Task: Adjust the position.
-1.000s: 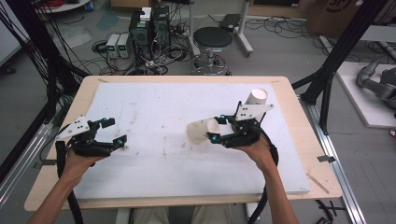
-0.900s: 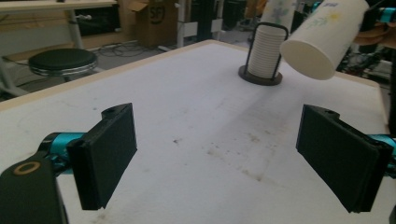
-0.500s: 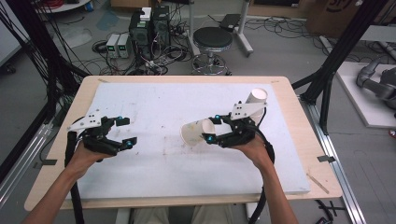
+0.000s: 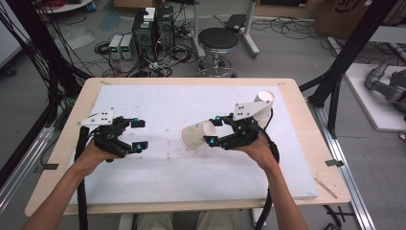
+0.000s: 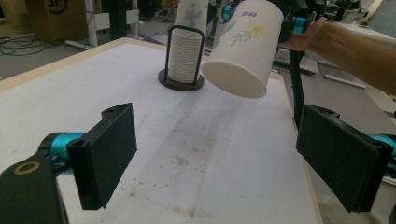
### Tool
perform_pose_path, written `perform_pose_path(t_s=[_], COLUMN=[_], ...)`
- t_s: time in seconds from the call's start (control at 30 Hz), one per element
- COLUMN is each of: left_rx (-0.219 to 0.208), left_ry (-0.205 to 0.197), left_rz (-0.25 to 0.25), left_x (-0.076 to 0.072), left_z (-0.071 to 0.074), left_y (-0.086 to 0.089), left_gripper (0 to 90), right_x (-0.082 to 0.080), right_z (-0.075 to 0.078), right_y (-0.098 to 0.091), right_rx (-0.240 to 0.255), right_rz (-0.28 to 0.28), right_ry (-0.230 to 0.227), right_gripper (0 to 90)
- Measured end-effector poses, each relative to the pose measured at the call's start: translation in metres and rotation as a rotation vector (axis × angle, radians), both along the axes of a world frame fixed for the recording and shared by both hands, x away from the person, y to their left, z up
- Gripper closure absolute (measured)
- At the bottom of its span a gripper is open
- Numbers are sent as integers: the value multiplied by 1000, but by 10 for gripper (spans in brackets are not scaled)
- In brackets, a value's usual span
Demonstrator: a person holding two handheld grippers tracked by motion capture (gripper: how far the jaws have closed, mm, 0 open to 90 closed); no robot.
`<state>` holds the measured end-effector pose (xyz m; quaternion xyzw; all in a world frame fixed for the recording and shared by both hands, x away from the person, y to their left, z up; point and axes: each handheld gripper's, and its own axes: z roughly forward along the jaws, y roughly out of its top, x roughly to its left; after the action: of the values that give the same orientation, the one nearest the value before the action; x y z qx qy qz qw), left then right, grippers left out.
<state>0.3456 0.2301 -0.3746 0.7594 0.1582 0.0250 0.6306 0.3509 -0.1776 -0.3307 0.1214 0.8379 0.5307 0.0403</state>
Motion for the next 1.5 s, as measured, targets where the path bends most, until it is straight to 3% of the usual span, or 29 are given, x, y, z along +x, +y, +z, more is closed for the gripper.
perform_pose_path(t_s=[0.8, 1.07, 1.5], left_rx=[-28, -18, -42], left_ry=[-2, 5, 3], left_rz=[-179, -213, -250], left_x=[11, 12, 15], left_z=[15, 11, 14], left_y=[-61, -78, -98], left_gripper=[123, 123, 122], right_x=[-2, -4, -5], right_z=[-2, -2, -3], right_y=[17, 20, 26], right_rx=[15, 20, 26], right_rz=[82, 100, 120], right_ry=[7, 6, 4], right_gripper=[376, 376, 376])
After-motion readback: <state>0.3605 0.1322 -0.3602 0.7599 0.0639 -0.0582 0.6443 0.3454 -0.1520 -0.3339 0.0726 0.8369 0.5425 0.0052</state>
